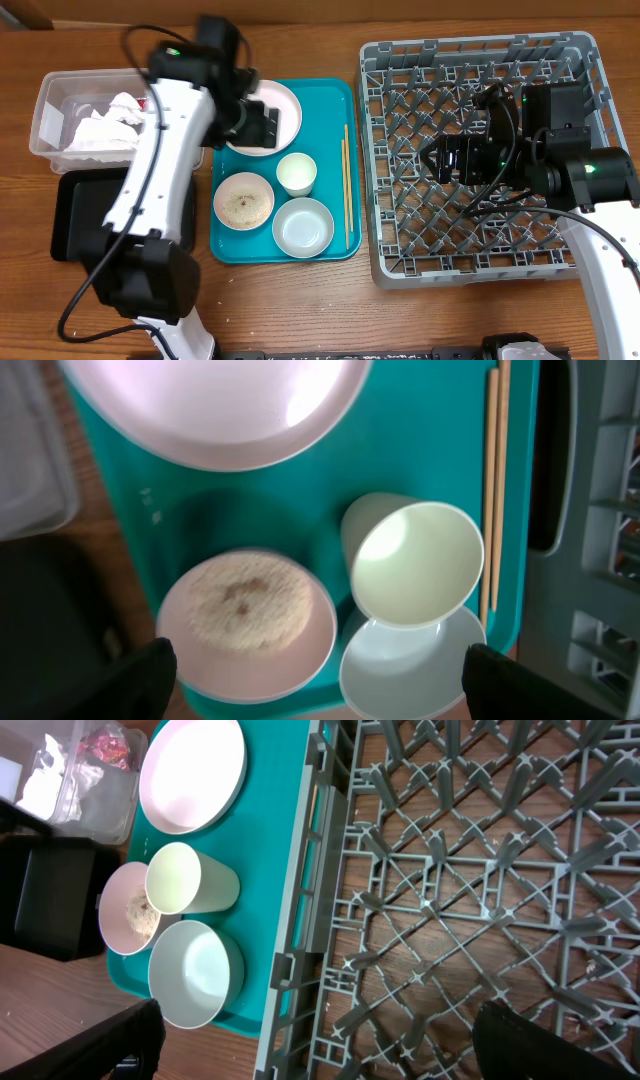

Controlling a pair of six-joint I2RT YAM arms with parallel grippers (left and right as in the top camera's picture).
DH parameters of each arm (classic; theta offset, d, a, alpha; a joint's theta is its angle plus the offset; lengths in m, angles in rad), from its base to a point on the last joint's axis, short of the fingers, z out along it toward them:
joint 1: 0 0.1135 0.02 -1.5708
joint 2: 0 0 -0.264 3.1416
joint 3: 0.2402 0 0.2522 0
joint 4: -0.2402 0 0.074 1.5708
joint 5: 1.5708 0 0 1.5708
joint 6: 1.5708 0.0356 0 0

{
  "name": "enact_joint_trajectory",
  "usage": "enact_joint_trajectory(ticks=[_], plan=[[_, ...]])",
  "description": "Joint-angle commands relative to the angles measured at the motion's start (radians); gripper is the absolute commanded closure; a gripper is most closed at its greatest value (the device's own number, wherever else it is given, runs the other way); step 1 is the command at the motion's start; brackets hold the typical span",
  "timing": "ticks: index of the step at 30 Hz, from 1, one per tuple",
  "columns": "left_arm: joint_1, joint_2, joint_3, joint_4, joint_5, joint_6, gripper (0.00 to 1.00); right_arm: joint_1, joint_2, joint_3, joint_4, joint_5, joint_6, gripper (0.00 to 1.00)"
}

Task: Sort waste into correct bins and load items into the dishwasher
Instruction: 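Grasp the white cup on the teal tray with the left gripper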

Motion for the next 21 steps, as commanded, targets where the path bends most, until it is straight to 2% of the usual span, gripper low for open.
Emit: enact_joint_trajectory(ticks=[1, 10, 15, 21], plan=[[-0.029, 0.005, -0.117, 0.125, -0.008, 0.036, 0.09, 0.005, -0.003, 0.027, 0.005, -0.006, 0.003, 0.0], [-0.037, 0.019, -0.328, 0.362, 0.003, 0.057, 0.28, 0.005, 0.0, 0.027, 0.002, -0.006, 0.003, 0.0], [-0.055, 0.019, -0.395, 0.433, 0.036, 0.107, 0.31, 0.005, 0.001, 0.027, 0.003, -0.006, 0.003, 0.0], [-0.062, 0.019, -0.419, 0.491, 0.04, 0.102, 0.57, 0.005, 0.001, 0.027, 0.002, -0.006, 0.003, 0.0]])
